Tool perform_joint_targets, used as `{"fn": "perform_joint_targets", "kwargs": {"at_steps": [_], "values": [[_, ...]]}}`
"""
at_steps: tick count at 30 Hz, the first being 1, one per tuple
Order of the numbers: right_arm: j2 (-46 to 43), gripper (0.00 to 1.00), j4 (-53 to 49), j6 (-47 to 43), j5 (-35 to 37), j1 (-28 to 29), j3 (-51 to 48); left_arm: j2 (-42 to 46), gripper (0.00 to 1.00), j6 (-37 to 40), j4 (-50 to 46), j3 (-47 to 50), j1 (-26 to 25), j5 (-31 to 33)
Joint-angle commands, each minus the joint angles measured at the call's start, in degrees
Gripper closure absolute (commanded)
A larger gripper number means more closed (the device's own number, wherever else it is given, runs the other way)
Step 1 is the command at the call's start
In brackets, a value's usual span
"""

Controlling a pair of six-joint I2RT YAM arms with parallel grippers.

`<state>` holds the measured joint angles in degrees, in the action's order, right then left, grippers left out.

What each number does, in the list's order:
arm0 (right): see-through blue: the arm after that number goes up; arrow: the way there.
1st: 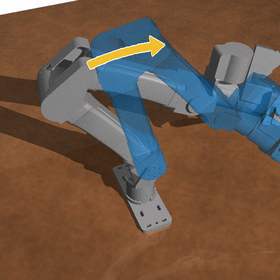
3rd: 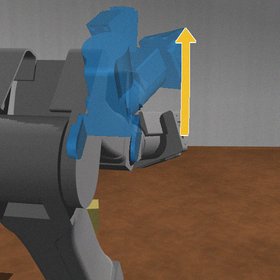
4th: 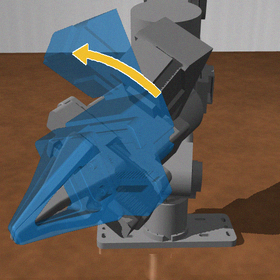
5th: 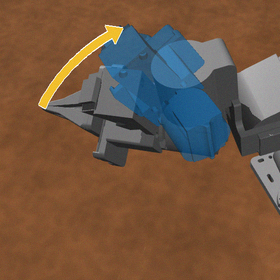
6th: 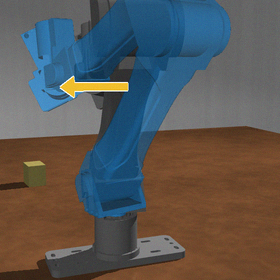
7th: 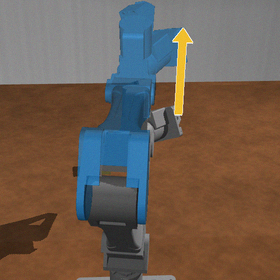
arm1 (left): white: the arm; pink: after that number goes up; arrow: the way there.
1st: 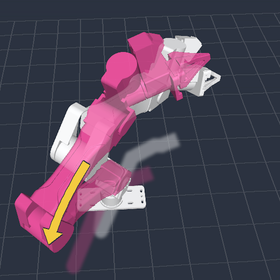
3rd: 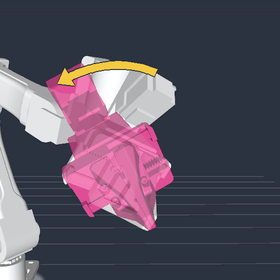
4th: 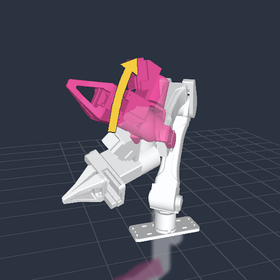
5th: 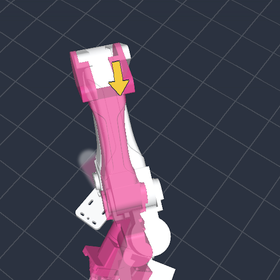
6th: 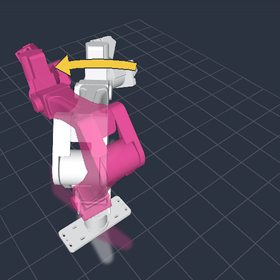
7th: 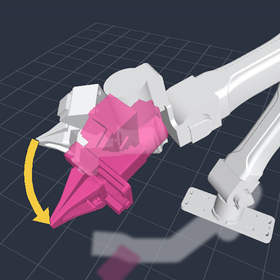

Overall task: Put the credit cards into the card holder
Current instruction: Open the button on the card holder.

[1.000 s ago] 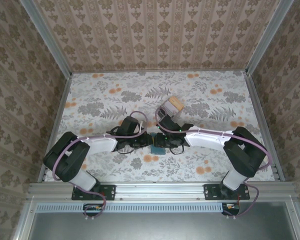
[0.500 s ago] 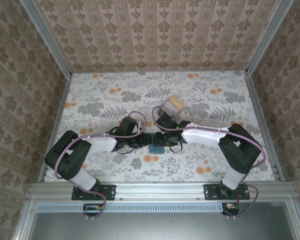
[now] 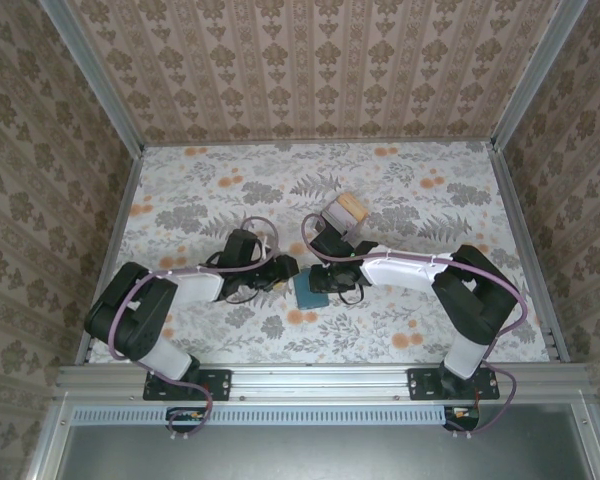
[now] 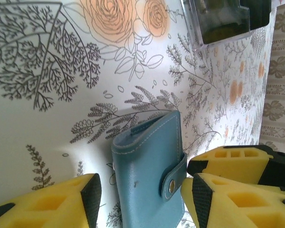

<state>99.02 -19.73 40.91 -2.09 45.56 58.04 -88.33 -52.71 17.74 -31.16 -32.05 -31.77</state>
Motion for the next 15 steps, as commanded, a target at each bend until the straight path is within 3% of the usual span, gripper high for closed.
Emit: {"fn": "perform_joint_targets", "kwargs": {"at_steps": [1, 10, 15], "values": [[0.9, 0.67, -0.8, 0.3, 0.1, -0.2, 0.6, -1.3, 0.43, 1.6, -0.4, -2.1, 0.2, -1.6], [0.7, 0.67, -0.3, 0.9, -0.2, -0.3, 0.3, -5.6, 0.52, 1.7, 0.6, -3.7, 0.1, -3.1], [0.4, 0.66, -1.3, 0.4, 0.1, -0.3, 1.1, -7.5, 0.64, 1.8, 1.3, -4.9, -0.1, -4.1]]}}
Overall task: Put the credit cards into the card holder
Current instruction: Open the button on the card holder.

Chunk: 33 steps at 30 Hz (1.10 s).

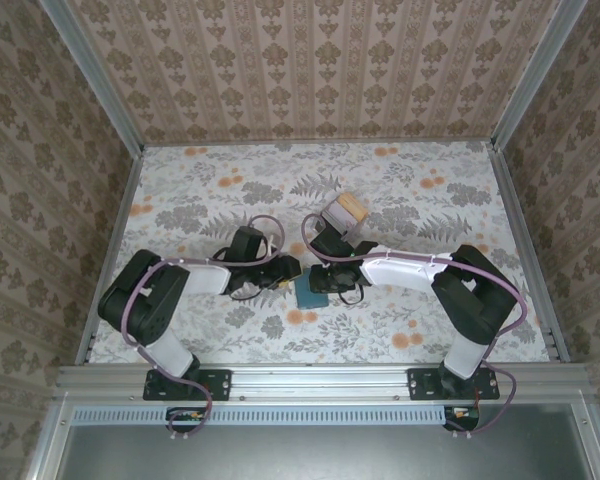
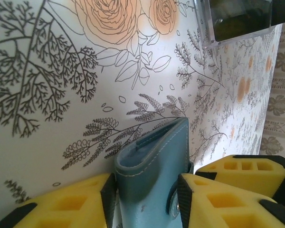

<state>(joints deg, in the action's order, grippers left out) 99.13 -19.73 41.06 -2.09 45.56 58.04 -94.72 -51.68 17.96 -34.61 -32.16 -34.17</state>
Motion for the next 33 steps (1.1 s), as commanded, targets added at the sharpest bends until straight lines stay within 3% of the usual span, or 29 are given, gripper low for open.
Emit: {"fn": "perform_joint_targets", "kwargs": {"at_steps": [1, 4, 8, 18, 23, 27, 30, 33], "values": [[0.0, 0.66, -1.5, 0.1, 0.2, -0.3, 1.3, -1.4, 0.69, 0.7, 1.1, -1.5, 0.0, -1.8], [-1.0, 0.65, -2.8, -0.2, 1.1, -0.3, 2.0, -0.7, 0.83, 0.5, 1.6, -1.4, 0.0, -1.6], [-2.8, 0.61, -2.8, -0.3, 1.2, -0.3, 2.3, 1.2, 0.91, 0.1, 1.7, -1.7, -0.2, -1.6], [0.8, 0.54, -2.2, -1.0, 0.3, -0.1, 3.5, 2.2, 0.95, 0.3, 1.5, -2.6, -0.9, -1.5], [5.2, 0.53, -6.5, -0.3, 3.7, 0.4, 5.8, 2.0, 0.98, 0.3, 1.6, -2.5, -1.1, -1.8], [7.8, 0.56, -8.4, -0.1, 8.1, 1.1, 5.8, 2.1, 1.0, 0.6, 1.3, -2.5, -1.1, -1.9], [7.7, 0.72, -10.4, -0.1, 10.6, 1.1, 6.4, 2.2, 1.0, 1.7, -0.7, -2.6, -1.1, -1.5], [6.0, 0.8, -10.7, -0.1, 11.9, 1.0, 6.0, 1.9, 1.0, 3.7, -3.1, -2.6, -0.9, -1.1]]}}
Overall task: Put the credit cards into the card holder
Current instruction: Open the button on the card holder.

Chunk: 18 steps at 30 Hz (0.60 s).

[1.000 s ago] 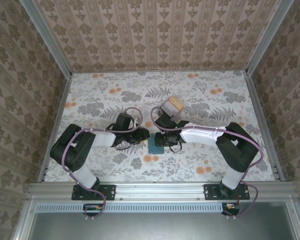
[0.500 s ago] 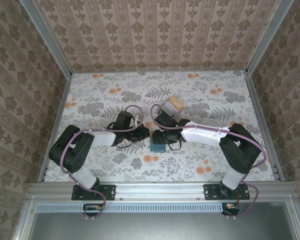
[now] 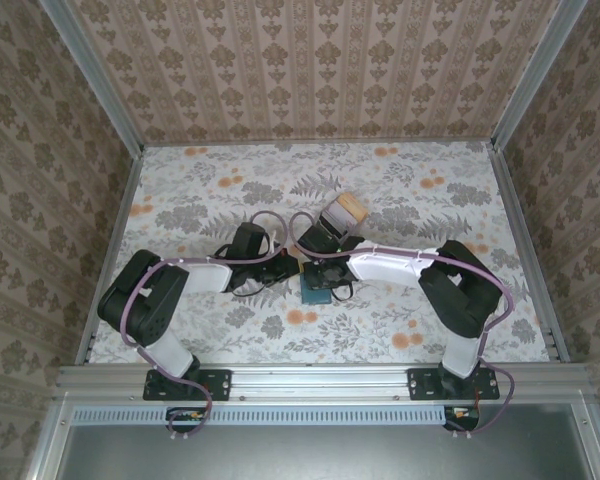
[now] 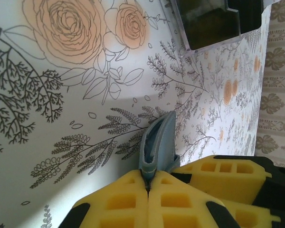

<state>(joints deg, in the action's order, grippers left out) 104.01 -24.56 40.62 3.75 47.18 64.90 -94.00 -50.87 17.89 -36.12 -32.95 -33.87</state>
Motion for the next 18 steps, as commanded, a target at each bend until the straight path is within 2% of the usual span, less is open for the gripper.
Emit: {"fn": "perform_joint_targets", "kwargs": {"at_steps": [1, 5, 10, 18], "values": [[0.5, 0.82, -5.9, 0.3, 6.1, -0.7, -0.9, 1.2, 1.0, 3.9, -4.2, -1.2, 0.1, -1.5], [-3.5, 0.91, -5.1, 0.6, 5.8, -1.7, -2.7, 2.1, 1.0, 8.1, -10.0, -0.9, 0.6, -0.3], [-6.0, 0.9, -5.3, 0.8, 5.1, -3.8, -5.2, 3.5, 1.0, 10.1, -11.9, 0.4, 2.2, 0.6], [-6.8, 0.77, -4.5, -1.4, 2.3, -6.7, -8.5, 2.2, 1.0, 12.4, -13.7, -2.2, 2.1, -1.3]]}}
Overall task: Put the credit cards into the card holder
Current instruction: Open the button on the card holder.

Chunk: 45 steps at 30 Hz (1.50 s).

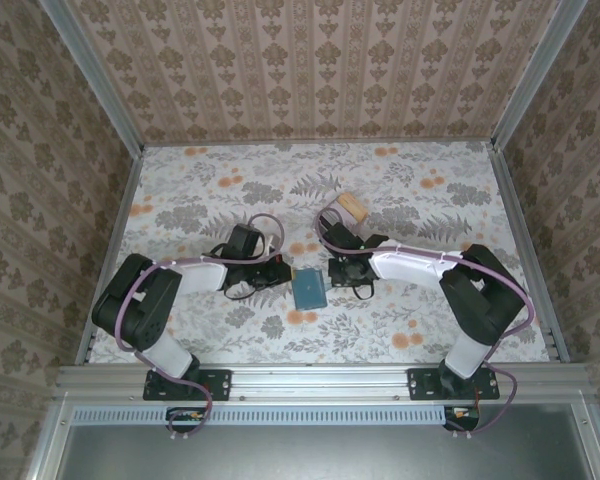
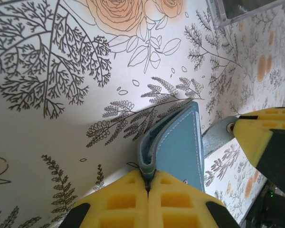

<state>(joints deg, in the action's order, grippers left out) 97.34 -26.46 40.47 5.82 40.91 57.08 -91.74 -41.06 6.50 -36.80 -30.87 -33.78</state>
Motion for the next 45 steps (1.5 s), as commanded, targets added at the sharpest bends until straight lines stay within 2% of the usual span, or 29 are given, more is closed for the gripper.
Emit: {"fn": "perform_joint_targets", "kwargs": {"at_steps": [1, 8, 12, 15, 20, 27, 31, 34, 40, 45], "values": [[0.4, 0.76, -3.2, -1.5, 0.5, -0.5, -0.4, -0.2, 1.0, 2.6, -2.2, -1.7, -0.1, -1.5], [1.1, 0.72, -3.9, -2.4, -0.8, 0.0, -0.8, -0.8, 0.99, 2.3, -2.6, -2.8, -0.7, -1.4], [-1.3, 0.65, -2.7, -4.8, -1.3, 0.4, -3.4, -0.7, 0.95, 1.8, -3.1, -3.0, -1.3, -0.6], [-2.7, 0.66, -2.5, -6.0, 0.2, 0.8, -4.8, -0.8, 0.96, 0.9, -3.3, -2.8, -1.5, 0.6], [-6.5, 0.66, -3.2, -8.3, -2.1, 1.1, -3.4, -0.7, 0.96, 1.1, -3.5, -2.9, -2.2, 0.8], [-8.6, 0.73, -1.2, -7.7, -9.1, 1.3, 0.8, -0.9, 0.96, 1.8, -4.4, -4.1, -3.4, 0.7], [-7.2, 0.86, -0.1, -6.7, -11.7, 1.6, 1.7, -1.0, 0.96, 1.5, -4.6, -4.5, -3.5, 1.1], [-5.1, 0.89, 0.1, -5.7, -14.1, 1.7, 1.3, -0.9, 0.96, 1.3, -4.7, -4.6, -3.6, 1.7], [-2.7, 0.9, -3.2, -5.4, -11.6, 2.2, -0.6, -0.7, 0.96, 1.5, -5.6, -4.8, -3.6, 2.5], [-1.1, 0.89, -2.3, -4.9, -9.3, 1.1, -3.7, -0.8, 0.96, 2.0, -6.1, -4.9, -3.6, 2.4]]}}
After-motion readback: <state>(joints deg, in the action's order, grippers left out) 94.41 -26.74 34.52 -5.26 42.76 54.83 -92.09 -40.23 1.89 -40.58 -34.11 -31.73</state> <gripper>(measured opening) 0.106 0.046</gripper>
